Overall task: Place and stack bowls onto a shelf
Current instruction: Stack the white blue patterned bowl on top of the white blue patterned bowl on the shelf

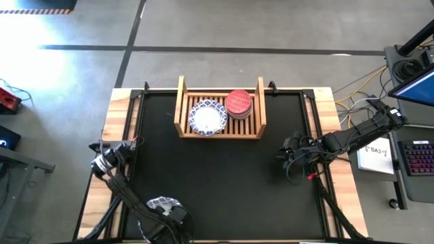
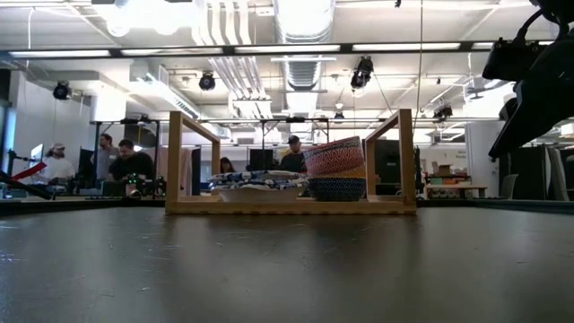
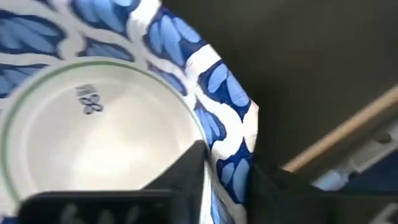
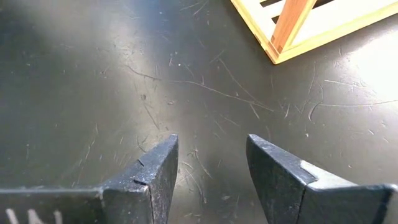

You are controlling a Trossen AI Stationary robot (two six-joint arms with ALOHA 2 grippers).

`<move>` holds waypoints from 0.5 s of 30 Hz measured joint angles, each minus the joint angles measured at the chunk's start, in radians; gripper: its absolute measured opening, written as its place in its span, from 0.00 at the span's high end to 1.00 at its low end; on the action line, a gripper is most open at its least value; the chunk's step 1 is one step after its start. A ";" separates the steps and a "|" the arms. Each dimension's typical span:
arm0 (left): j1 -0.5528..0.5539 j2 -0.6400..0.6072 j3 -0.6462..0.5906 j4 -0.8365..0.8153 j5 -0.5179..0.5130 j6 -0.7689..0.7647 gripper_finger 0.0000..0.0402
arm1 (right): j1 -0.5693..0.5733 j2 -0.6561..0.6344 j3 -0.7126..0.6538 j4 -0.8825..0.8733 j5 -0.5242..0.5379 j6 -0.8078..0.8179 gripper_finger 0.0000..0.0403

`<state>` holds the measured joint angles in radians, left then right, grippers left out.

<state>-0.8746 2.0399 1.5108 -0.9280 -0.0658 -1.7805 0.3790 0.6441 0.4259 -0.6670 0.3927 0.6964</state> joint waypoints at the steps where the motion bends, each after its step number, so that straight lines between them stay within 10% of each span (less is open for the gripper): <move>1: 0.001 0.000 0.013 -0.004 -0.001 0.014 0.88 | 0.000 0.000 0.000 0.000 0.000 0.000 0.56; 15: 0.092 -0.001 0.205 -0.032 -0.157 0.458 1.00 | 0.000 0.000 0.000 0.000 0.000 0.000 0.56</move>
<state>-0.7827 2.0392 1.7155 -0.9605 -0.2225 -1.3229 0.3790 0.6441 0.4259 -0.6669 0.3931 0.6964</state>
